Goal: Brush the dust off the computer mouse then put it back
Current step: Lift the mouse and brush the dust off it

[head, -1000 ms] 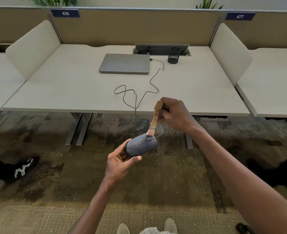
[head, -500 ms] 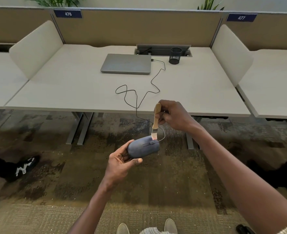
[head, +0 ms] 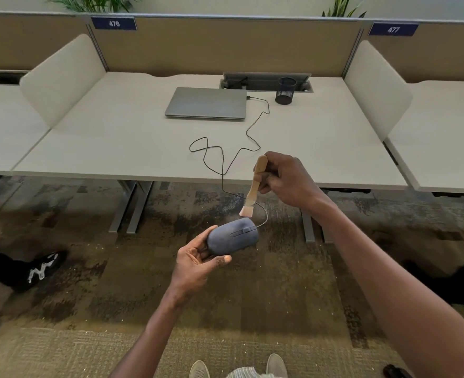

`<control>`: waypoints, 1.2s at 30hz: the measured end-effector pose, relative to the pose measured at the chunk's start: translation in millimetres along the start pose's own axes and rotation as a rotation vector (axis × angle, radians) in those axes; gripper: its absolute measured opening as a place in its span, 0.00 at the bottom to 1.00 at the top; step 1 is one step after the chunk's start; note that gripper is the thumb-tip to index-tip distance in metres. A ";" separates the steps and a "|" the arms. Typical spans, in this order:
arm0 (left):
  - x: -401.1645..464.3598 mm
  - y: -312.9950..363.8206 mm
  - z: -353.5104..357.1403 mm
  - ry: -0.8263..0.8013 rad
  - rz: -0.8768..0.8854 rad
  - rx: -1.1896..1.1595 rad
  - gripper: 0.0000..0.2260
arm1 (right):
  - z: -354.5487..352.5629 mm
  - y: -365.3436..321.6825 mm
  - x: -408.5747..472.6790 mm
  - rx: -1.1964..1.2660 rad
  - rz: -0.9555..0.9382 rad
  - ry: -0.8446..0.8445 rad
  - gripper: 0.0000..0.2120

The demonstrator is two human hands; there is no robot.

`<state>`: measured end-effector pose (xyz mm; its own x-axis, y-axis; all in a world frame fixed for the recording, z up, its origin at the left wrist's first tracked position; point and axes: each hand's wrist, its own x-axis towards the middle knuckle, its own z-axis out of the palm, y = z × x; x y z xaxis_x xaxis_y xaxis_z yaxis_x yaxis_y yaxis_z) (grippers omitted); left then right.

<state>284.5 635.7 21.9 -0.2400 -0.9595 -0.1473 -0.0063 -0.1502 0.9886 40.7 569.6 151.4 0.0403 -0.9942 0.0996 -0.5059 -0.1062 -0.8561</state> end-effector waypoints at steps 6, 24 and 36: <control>1.2 0.2 3.8 -0.043 0.003 0.007 0.35 | 5.7 -3.9 -1.5 -0.041 0.027 -0.122 0.09; 0.4 7.2 10.1 -0.042 0.003 -0.014 0.38 | 50.4 -47.8 12.6 -0.306 -0.015 0.084 0.05; -1.5 -3.3 8.5 -0.055 -0.001 0.000 0.37 | 33.9 -15.4 19.0 -0.361 0.242 0.085 0.08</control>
<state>276.7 639.7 19.2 -0.2926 -0.9449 -0.1468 -0.0069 -0.1514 0.9884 78.5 551.8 149.3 -0.1797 -0.9833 -0.0272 -0.7611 0.1565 -0.6295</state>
